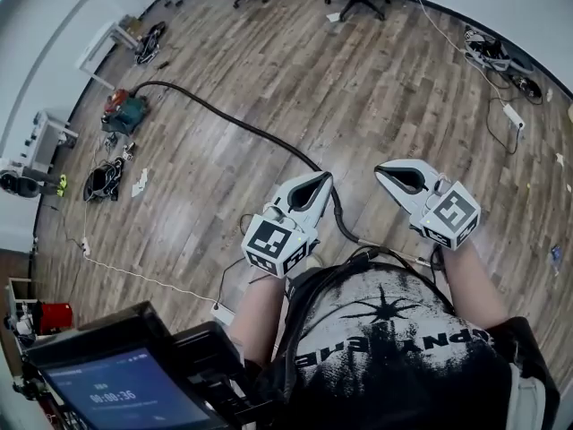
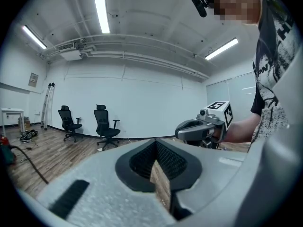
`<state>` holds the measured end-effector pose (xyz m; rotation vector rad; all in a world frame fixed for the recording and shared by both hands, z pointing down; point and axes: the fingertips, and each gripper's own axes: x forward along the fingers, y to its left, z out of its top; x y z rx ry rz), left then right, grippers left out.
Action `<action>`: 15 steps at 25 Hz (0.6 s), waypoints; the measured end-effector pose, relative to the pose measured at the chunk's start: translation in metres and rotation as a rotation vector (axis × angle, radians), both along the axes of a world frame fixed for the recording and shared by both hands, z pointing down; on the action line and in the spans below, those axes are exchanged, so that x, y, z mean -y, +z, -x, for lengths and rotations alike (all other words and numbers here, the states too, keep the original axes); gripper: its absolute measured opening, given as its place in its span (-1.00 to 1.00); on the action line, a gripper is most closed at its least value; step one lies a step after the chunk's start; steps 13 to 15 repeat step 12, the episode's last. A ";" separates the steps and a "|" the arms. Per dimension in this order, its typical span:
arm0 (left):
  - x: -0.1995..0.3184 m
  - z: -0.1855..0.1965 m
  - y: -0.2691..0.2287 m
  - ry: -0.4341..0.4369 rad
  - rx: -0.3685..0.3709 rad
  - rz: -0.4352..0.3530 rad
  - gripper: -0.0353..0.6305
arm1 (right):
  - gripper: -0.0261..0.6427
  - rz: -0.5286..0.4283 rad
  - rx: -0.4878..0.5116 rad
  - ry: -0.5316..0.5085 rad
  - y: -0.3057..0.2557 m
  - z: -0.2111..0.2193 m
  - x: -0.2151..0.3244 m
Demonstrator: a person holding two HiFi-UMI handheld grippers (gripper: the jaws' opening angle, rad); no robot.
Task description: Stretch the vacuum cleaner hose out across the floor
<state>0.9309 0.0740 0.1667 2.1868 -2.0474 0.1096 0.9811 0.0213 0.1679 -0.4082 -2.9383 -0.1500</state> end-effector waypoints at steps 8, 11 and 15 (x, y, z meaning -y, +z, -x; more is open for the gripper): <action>-0.009 -0.003 -0.003 -0.012 -0.004 0.004 -0.89 | -0.90 -0.006 -0.011 -0.017 -0.001 -0.001 -0.010; -0.011 -0.003 -0.002 -0.018 -0.003 0.009 -0.89 | -0.90 -0.006 -0.013 -0.025 0.000 -0.001 -0.011; -0.012 -0.003 -0.002 -0.021 -0.003 0.011 -0.89 | -0.90 -0.006 -0.014 -0.027 0.000 -0.001 -0.012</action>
